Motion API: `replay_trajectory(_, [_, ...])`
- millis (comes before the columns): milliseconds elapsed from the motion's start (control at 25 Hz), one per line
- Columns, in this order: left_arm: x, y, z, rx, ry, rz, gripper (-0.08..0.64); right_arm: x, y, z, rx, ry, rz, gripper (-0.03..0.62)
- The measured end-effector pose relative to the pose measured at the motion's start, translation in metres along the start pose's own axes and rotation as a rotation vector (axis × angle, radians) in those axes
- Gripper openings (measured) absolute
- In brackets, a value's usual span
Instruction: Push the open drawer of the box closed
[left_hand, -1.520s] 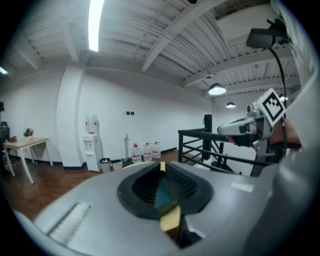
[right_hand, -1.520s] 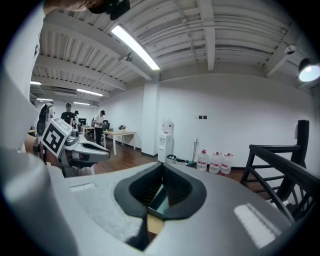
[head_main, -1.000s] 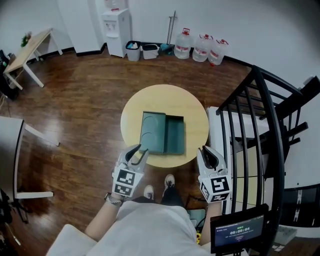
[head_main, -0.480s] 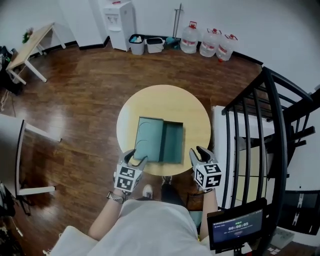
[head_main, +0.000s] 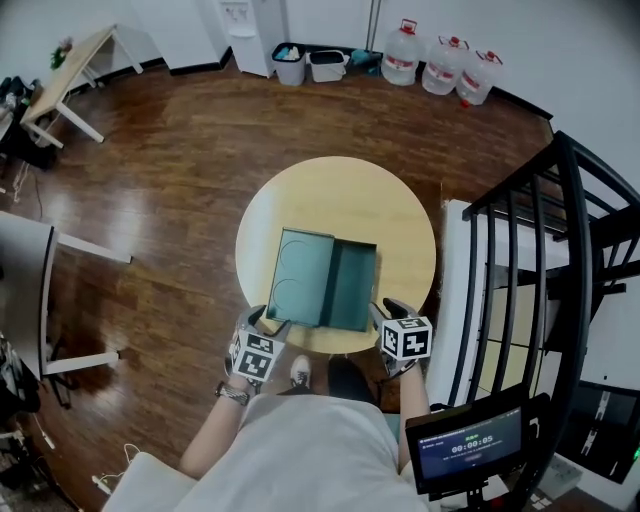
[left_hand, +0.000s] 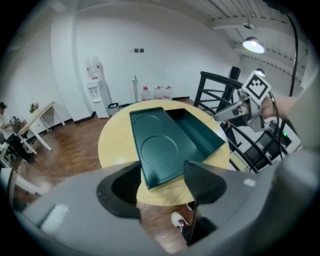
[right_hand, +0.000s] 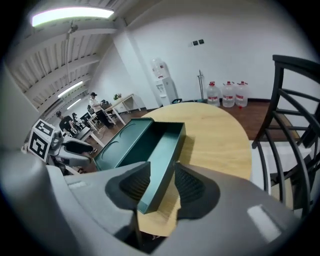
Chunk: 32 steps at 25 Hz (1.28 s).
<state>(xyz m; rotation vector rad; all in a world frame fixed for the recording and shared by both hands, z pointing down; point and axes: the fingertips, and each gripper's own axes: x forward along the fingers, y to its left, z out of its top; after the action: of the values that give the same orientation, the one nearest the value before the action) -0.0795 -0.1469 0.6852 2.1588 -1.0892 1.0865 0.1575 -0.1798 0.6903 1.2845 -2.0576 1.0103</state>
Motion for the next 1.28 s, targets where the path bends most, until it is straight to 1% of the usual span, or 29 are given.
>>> replay_trajectory(160, [0.008, -0.002, -0.008, -0.019, 0.07, -0.005, 0.293, 0.02, -0.005, -0.015, 0.059, 0.054, 0.051, 0.153])
replay_trajectory(240, [0.014, -0.006, -0.009, -0.038, 0.084, -0.015, 0.293, 0.028, -0.009, -0.021, 0.09, 0.075, 0.084, 0.153])
replay_trajectory(360, [0.016, -0.004, -0.011, -0.077, 0.08, -0.042, 0.295, 0.037, -0.009, -0.03, 0.124, 0.094, 0.103, 0.153])
replay_trajectory(520, [0.015, 0.004, -0.016, -0.104, 0.054, -0.033, 0.296, 0.046, -0.002, -0.035, 0.158, 0.105, 0.134, 0.152])
replay_trajectory(600, [0.015, 0.003, -0.016, -0.105, 0.052, -0.029, 0.291, 0.046, 0.0, -0.035, 0.17, 0.098, 0.14, 0.123])
replay_trajectory(680, [0.016, 0.002, -0.015, -0.099, 0.049, -0.025, 0.284, 0.046, -0.001, -0.036, 0.189, 0.084, 0.14, 0.109])
replay_trajectory(800, [0.016, 0.003, -0.015, -0.096, 0.046, -0.024, 0.281, 0.046, 0.0, -0.035, 0.232, 0.061, 0.184, 0.107])
replay_trajectory(880, [0.017, 0.002, -0.014, -0.094, 0.049, -0.022, 0.279, 0.045, 0.002, -0.037, 0.237, 0.061, 0.204, 0.107])
replay_trajectory(1000, [0.019, -0.001, -0.014, -0.085, 0.05, -0.023, 0.27, 0.044, 0.003, -0.04, 0.231, 0.073, 0.203, 0.107])
replay_trajectory(1160, [0.013, -0.009, -0.011, -0.111, 0.056, -0.044, 0.256, 0.044, 0.01, -0.041, 0.238, 0.072, 0.209, 0.11])
replay_trajectory(1280, [0.015, -0.006, -0.012, -0.107, 0.05, -0.036, 0.255, 0.045, 0.01, -0.04, 0.216, 0.07, 0.21, 0.11])
